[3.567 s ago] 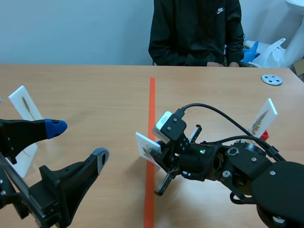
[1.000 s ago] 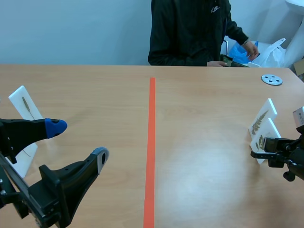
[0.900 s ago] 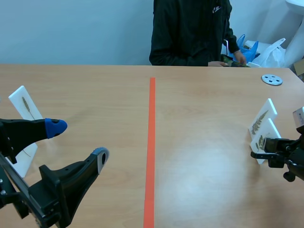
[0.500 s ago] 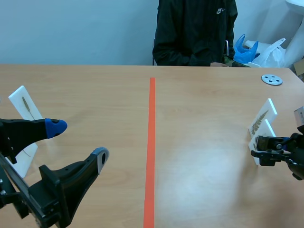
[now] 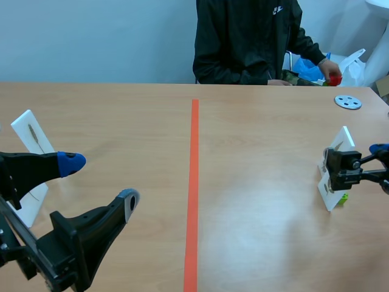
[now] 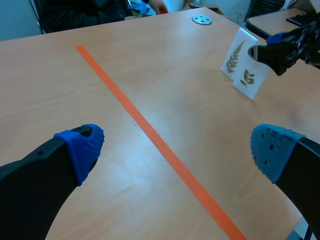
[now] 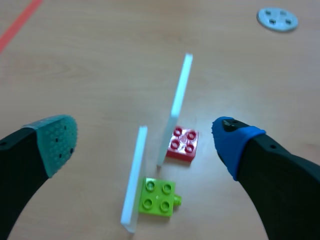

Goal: Sort the leaf by its shape. The table is split by an orange tape line. A compound leaf with several leaflets goes to the left side, a simple leaf with one blade goes to the right side. Return to the home posture when a red brick is placed on the table.

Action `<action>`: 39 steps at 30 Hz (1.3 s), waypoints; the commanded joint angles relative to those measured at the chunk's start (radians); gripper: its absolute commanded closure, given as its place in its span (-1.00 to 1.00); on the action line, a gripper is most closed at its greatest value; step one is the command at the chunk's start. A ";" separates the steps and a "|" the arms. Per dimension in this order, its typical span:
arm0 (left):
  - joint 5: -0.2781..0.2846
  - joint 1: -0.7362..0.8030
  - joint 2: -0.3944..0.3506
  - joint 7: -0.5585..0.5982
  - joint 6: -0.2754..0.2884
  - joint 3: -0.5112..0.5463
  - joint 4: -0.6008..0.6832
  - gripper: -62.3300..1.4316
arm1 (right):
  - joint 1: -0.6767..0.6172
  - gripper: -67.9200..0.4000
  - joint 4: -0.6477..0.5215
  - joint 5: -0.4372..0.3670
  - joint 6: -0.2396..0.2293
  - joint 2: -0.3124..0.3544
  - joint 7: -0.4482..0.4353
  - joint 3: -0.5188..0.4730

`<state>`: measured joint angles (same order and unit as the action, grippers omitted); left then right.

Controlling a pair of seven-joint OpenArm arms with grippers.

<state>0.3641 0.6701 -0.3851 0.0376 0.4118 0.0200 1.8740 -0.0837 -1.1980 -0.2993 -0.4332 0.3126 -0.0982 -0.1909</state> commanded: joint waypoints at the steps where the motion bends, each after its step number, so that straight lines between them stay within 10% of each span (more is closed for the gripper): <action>1: 0.007 -0.003 0.002 0.018 -0.002 0.001 0.015 -1.00 | -0.001 -0.78 -0.055 -0.035 -0.023 0.031 0.006 -0.014; 10: 0.007 -0.003 0.002 0.018 -0.002 0.001 0.015 -1.00 | -0.126 -0.93 -0.332 -0.164 -0.134 0.039 0.154 -0.013; 23: 0.007 -0.003 0.002 0.018 -0.001 0.001 0.015 -1.00 | -0.402 -0.93 -0.703 -0.271 -0.137 0.039 0.285 -0.013; 39: 0.007 -0.003 0.002 0.016 -0.001 0.001 0.015 -1.00 | -0.506 -0.93 -0.793 -0.289 -0.137 0.039 0.298 -0.011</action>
<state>0.3641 0.6701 -0.3851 0.0353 0.4118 0.0200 1.8740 -0.6041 -1.9835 -0.5762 -0.5694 0.3389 0.2150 -0.1959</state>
